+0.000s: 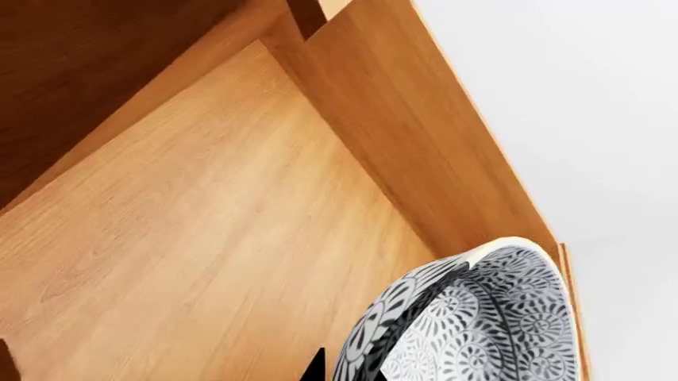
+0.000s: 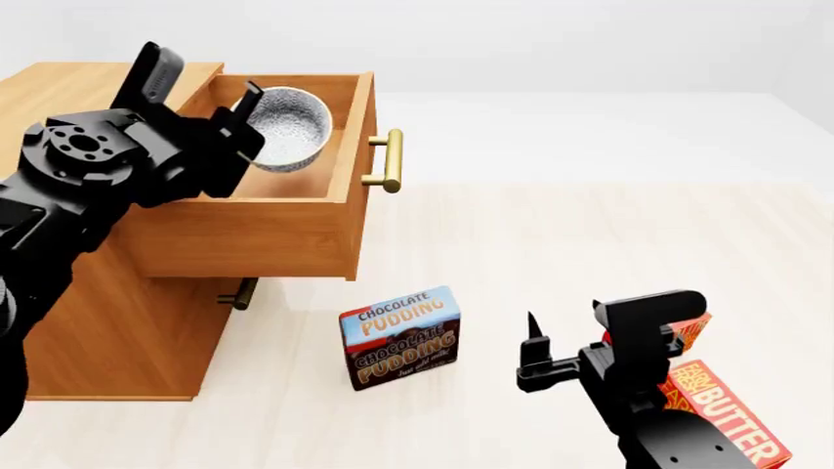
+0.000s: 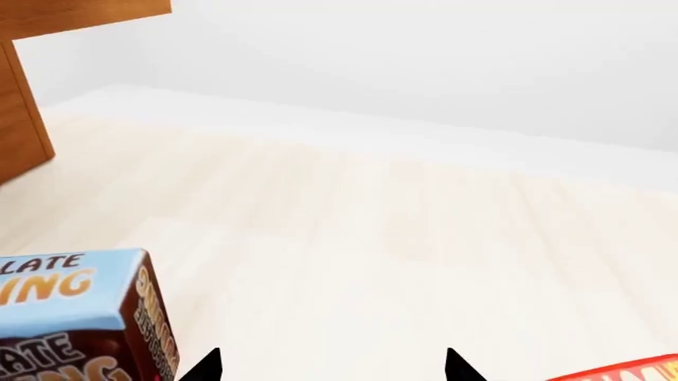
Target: Put the bowl in the top drawer of the cabinet.
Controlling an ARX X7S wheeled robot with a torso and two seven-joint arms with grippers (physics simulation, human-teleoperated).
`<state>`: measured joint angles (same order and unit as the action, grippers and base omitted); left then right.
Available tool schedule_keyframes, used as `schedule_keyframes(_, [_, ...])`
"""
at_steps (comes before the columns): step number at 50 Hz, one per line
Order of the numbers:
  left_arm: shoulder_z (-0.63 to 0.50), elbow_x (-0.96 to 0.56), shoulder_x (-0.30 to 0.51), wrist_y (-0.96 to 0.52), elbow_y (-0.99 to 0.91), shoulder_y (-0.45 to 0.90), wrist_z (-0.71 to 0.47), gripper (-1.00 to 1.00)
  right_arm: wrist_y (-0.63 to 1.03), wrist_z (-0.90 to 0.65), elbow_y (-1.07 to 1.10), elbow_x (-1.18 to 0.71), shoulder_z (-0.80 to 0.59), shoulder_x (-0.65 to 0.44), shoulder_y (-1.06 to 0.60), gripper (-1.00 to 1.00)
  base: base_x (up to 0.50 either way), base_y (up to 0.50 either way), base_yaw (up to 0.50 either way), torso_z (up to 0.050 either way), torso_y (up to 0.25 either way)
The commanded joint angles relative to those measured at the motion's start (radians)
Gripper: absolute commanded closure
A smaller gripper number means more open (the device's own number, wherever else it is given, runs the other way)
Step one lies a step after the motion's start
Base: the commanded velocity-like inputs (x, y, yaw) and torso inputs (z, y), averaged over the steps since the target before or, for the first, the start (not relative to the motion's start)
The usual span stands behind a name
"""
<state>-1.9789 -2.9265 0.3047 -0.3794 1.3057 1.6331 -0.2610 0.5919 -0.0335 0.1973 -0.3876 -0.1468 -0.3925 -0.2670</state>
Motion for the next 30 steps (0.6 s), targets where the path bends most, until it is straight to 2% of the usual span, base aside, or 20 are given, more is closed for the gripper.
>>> schedule_keyframes(1, [-0.110,-0.124,-0.007,0.023,0.003,-0.007,-0.018,1.00,-0.007,-0.001,-0.002,-0.001,0.001,-0.005,0.007,-1.00,0.00,0.00,0.00,0.000,0.000])
schedule_keyframes(17, [-0.131,-0.162,-0.013,0.060,0.003,-0.023,-0.045,1.00,-0.015,-0.001,-0.009,-0.003,-0.002,-0.008,0.010,-1.00,0.00,0.00,0.00,0.000,0.000])
schedule_keyframes(18, [-0.131,-0.161,-0.015,0.062,0.003,-0.022,-0.047,-1.00,-0.014,-0.001,-0.008,-0.003,-0.002,-0.008,0.010,-1.00,0.00,0.00,0.00,0.000,0.000])
schedule_keyframes(30, [-0.143,-0.155,-0.019,0.060,0.003,-0.014,-0.035,-1.00,-0.012,-0.004,-0.008,-0.007,0.000,-0.011,0.007,-1.00,0.00,0.00,0.00,0.000,0.000])
